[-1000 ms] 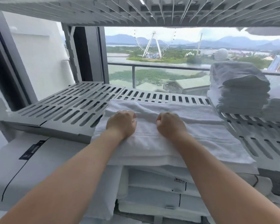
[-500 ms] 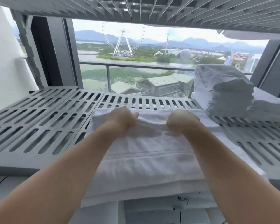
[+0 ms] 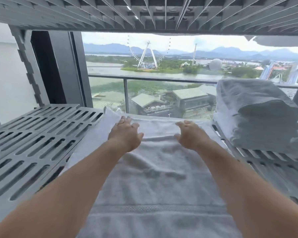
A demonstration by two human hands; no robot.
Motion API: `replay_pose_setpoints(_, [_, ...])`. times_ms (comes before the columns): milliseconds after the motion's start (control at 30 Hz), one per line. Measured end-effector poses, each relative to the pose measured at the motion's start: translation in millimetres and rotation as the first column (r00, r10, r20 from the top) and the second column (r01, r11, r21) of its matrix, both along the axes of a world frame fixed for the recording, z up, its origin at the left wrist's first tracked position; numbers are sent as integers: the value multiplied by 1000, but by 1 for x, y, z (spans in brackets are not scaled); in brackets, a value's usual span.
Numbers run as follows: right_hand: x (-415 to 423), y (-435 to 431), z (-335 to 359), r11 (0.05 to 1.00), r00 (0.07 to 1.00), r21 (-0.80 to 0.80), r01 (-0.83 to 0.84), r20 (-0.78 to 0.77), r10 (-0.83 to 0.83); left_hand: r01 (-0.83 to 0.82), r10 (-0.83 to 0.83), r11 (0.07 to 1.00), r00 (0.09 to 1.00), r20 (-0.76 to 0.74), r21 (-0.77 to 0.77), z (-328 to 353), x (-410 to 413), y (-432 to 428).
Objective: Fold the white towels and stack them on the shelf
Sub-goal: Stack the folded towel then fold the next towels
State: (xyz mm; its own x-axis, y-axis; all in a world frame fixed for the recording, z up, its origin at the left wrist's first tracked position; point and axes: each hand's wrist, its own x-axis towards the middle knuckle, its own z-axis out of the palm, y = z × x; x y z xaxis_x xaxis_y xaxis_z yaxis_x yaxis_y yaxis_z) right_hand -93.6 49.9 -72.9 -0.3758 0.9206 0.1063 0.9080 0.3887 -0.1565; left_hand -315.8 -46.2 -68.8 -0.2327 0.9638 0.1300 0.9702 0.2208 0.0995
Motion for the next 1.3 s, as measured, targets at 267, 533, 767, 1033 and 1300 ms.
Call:
replay_pose_setpoints(267, [3,28,-18,984,998,-177,2,54,8,-97,108,978,993,54,-186,-29,-9,11])
replay_pose_setpoints(533, [-13,-2,-25,988,998,-148,-53,7,55,-38,48,976,998,40,-214,-22,-20,23])
replay_pose_setpoints(767, [-11,-26,-26,988,999,-151,17,50,-9,31,-24,981,999,34,-191,-25,-29,16])
replay_pose_setpoints(1033, [-10,-34,-32,986,997,-147,82,25,-80,70,-66,980,997,28,-185,-26,-35,11])
replay_pose_setpoints(1300, [-14,-24,-23,990,989,-78,120,-77,-126,0,7,970,1000,29,-243,-25,-32,21])
